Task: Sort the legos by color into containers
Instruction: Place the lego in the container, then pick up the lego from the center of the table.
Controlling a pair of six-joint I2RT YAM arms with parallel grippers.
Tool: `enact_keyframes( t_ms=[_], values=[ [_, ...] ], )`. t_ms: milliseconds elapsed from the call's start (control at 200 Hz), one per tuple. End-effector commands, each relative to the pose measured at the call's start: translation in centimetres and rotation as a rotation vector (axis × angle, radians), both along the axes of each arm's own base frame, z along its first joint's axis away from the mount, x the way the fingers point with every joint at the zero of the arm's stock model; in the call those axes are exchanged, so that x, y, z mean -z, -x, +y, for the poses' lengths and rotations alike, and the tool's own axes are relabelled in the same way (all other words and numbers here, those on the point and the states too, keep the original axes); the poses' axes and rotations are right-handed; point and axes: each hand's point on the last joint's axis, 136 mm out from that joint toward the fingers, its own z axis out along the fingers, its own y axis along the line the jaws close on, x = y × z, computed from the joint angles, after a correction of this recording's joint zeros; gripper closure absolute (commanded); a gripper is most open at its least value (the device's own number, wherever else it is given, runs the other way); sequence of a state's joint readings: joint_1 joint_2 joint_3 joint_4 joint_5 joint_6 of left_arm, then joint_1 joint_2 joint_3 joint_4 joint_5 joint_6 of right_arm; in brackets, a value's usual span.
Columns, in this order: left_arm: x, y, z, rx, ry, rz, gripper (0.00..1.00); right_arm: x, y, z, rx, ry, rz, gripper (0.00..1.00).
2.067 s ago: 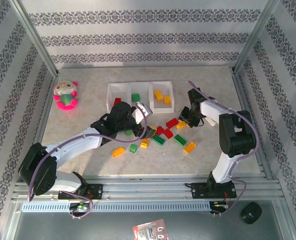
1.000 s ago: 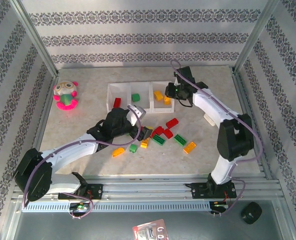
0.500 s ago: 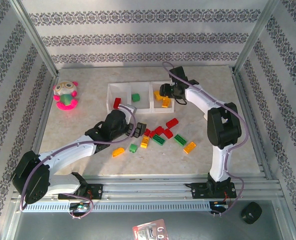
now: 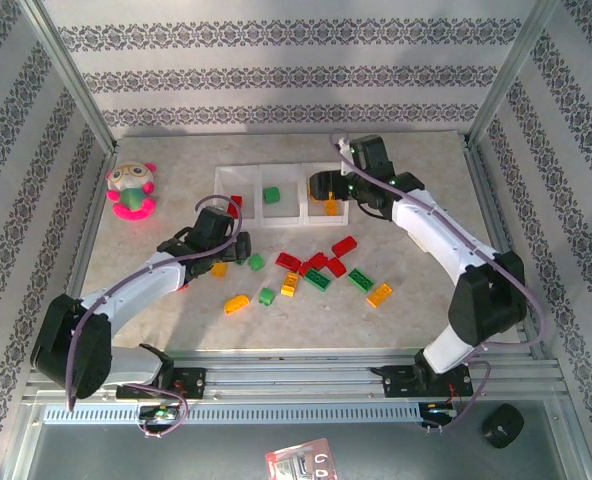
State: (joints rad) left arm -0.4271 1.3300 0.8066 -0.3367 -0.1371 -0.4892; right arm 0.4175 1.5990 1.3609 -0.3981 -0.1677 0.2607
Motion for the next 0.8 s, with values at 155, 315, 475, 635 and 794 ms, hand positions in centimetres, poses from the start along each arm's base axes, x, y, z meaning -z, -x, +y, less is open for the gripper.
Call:
enact_keyframes(
  t_ms=[155, 315, 475, 635, 794],
  values=[
    [2.2, 1.3, 1.4, 0.071, -0.065, 0.202, 0.01, 4.1, 4.3, 1.6, -0.085, 0.052, 0.134, 0.16],
    [2.3, 1.1, 0.6, 0.095, -0.029, 0.203, 0.01, 9.2, 6.2, 0.0, 0.01, 0.134, 0.35, 0.16],
    [2.5, 1.2, 0.1, 0.093, 0.013, 0.19, 0.01, 12.7, 6.4, -2.8, 0.174, 0.218, 0.488, 0.16],
    [2.4, 1.4, 0.1, 0.099, 0.016, 0.187, 0.01, 15.3, 5.7, -4.5, 0.264, 0.239, 0.591, 0.08],
    [2.3, 1.6, 0.1, 0.095, 0.029, 0.177, 0.01, 17.3, 4.7, -4.8, 0.306, 0.229, 0.644, 0.11]
  ],
)
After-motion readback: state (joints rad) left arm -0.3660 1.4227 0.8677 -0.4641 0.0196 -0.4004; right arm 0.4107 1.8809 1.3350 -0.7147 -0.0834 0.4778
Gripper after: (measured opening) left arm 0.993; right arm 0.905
